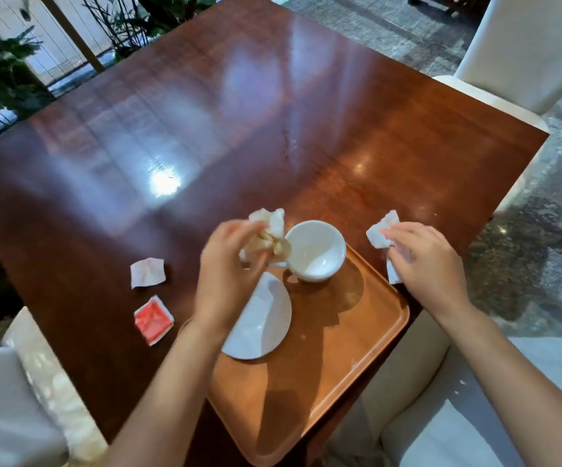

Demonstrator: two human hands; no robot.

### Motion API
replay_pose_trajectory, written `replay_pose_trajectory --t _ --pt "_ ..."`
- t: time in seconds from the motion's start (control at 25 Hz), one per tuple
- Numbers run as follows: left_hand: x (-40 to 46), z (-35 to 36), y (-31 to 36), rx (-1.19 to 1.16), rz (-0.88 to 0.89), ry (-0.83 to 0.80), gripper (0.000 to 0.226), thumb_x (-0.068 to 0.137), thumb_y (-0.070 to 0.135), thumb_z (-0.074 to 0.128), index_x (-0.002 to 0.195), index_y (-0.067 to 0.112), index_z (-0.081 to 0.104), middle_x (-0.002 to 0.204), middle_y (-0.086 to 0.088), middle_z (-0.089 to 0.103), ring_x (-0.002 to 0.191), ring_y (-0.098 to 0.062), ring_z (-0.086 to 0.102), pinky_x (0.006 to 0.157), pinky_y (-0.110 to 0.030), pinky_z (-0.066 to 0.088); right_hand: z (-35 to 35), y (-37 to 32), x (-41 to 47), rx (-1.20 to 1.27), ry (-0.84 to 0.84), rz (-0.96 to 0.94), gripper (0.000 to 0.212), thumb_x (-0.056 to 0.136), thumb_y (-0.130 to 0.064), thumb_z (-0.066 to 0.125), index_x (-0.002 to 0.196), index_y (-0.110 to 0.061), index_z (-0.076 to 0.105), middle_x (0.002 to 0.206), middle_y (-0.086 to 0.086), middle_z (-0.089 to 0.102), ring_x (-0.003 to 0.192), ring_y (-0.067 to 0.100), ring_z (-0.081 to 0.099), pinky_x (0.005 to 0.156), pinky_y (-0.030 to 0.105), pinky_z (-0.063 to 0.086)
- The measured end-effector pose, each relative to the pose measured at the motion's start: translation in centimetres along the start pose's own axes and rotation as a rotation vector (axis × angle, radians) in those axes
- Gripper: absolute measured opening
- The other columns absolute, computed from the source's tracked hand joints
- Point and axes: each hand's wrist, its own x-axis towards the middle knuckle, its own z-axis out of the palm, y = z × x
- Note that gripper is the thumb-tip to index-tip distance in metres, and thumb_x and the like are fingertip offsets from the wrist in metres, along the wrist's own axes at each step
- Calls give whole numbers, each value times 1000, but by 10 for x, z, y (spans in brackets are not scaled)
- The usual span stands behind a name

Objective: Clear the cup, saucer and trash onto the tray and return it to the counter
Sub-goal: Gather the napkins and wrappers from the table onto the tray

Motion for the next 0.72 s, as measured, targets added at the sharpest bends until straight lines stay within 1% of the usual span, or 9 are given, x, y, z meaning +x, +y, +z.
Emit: replay_pose_trajectory --t 0.08,0.12,0.2,0.28,0.32,0.4,0.48,0.6,0.72 --pt "-53 7 13 -62 -34 -23 35 71 10 67 105 14 68 104 4 56 97 -3 49 87 1 30 -1 3 -26 -7 -11 -49 26 75 1 66 98 -10 73 101 11 70 89 36 61 80 31 43" --pt "-76 14 19 -101 -82 -62 37 71 10 67 107 20 66 107 8 52 100 1 48 87 2 28 1 3 -39 -17 -44 -69 26 75 1 66 97 -10 72 100 11 70 89 35 62 80 31 45" --pt "-108 32 25 -132 -136 -189 44 73 12 66 110 34 58 114 15 45 108 5 45 88 1 30 9 1 -58 -39 -121 -129 26 75 -2 65 97 -13 72 100 8 69 91 32 61 77 38 54" --pt "-122 49 26 -35 -79 -308 48 74 12 68 115 34 54 123 7 48 113 -8 50 88 -10 38 18 -2 -68 -69 -153 -195 25 74 -5 66 95 -17 71 98 6 69 91 30 62 65 42 58" --pt "-124 55 27 42 -26 -350 48 74 12 70 116 30 56 124 1 53 110 -15 55 85 -17 44 21 -4 -69 -98 -168 -216 26 72 -5 69 95 -18 71 97 6 69 90 29 63 60 40 58" --pt "-123 63 29 192 78 -373 48 70 13 75 116 22 62 117 -4 63 101 -21 63 75 -24 52 26 -7 -69 -159 -200 -261 28 68 -7 75 93 -17 71 95 5 70 88 28 65 56 35 56" --pt "-120 64 30 288 105 -366 49 71 19 77 118 19 63 115 -3 67 102 -22 65 76 -30 55 32 -9 -68 -222 -219 -309 27 67 -13 78 92 -16 70 96 5 70 88 27 66 63 35 54" --pt "-117 65 30 402 117 -353 46 73 25 74 117 20 62 116 -1 67 108 -23 62 84 -42 52 38 -10 -65 -287 -246 -343 26 67 -18 79 92 -15 70 98 7 70 92 28 65 79 39 51" --pt "-117 66 30 457 136 -370 43 80 34 62 121 21 57 121 -1 64 114 -23 58 88 -46 50 38 -9 -65 -310 -270 -361 27 71 -21 76 96 -14 68 104 10 68 97 30 63 86 42 49"
